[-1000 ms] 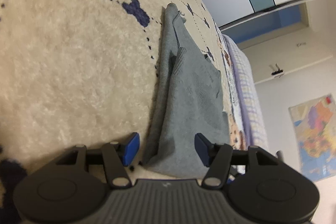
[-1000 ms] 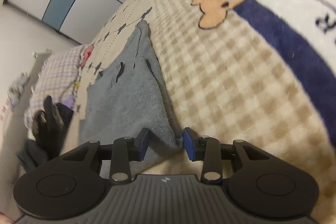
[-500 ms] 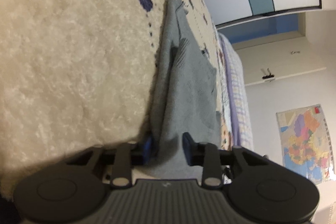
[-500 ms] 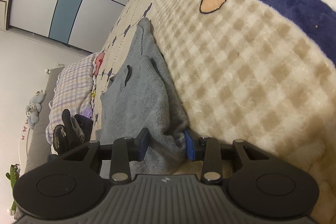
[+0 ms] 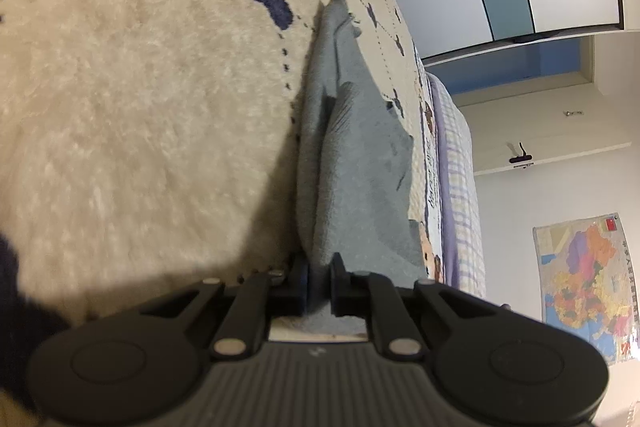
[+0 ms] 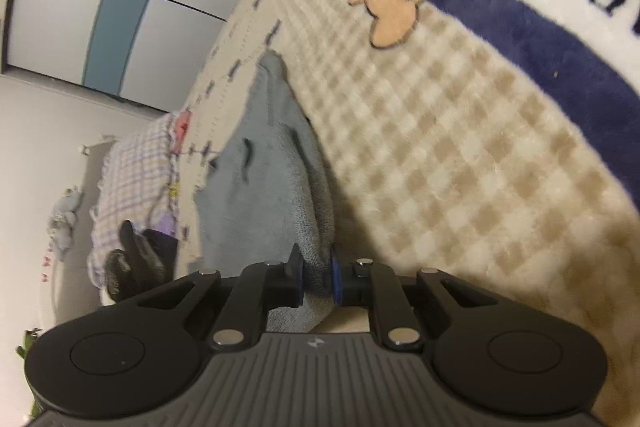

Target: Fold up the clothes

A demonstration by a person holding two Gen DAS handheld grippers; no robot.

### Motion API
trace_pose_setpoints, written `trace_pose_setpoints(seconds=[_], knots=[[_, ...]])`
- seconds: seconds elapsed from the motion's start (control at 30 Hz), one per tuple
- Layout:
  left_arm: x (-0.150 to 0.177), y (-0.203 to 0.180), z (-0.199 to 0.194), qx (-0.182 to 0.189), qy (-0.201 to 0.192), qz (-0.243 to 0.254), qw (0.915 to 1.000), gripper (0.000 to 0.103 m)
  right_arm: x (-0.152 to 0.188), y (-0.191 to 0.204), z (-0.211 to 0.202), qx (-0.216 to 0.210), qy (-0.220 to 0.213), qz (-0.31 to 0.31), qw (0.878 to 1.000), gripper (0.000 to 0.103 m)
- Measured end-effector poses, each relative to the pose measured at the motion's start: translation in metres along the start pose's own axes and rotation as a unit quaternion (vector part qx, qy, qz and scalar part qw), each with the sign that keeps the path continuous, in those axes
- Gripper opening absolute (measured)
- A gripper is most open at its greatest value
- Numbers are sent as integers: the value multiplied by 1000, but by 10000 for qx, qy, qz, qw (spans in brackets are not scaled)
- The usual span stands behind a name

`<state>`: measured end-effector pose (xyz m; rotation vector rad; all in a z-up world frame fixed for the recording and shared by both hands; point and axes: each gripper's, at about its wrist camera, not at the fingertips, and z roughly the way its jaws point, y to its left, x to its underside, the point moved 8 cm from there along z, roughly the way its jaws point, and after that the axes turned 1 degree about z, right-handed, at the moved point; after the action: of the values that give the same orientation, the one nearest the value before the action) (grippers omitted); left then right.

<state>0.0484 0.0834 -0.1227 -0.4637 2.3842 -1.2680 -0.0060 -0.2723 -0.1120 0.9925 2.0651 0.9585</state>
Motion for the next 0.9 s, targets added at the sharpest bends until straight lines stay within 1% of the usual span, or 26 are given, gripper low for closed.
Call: trace_pose_setpoints(seconds=[0.13, 0.27, 0.43, 0.57, 0.77, 0.83, 0.9], knots=[[12, -5, -9, -194, 73, 33, 9998, 10, 7, 5, -16, 183, 90, -195, 9996, 14], [28, -5, -23, -334, 168, 29, 9993, 10, 22, 3, -32, 396, 248, -383, 9982, 14], [53, 0, -43, -490, 354, 198, 9980, 10, 43, -2, -51, 630, 438, -612, 9952, 14], [65, 4, -49, -570, 443, 297, 9969, 10, 56, -7, -59, 753, 516, -760, 9929, 14], [72, 22, -43, -696, 458, 279, 9961, 11, 64, -23, -53, 977, 628, -892, 9892, 15], [72, 28, -40, -720, 455, 233, 9961, 13, 67, -29, -46, 1057, 684, -919, 9878, 16], [71, 30, -39, -720, 466, 256, 9960, 19, 67, -33, -42, 1060, 710, -884, 9879, 17]])
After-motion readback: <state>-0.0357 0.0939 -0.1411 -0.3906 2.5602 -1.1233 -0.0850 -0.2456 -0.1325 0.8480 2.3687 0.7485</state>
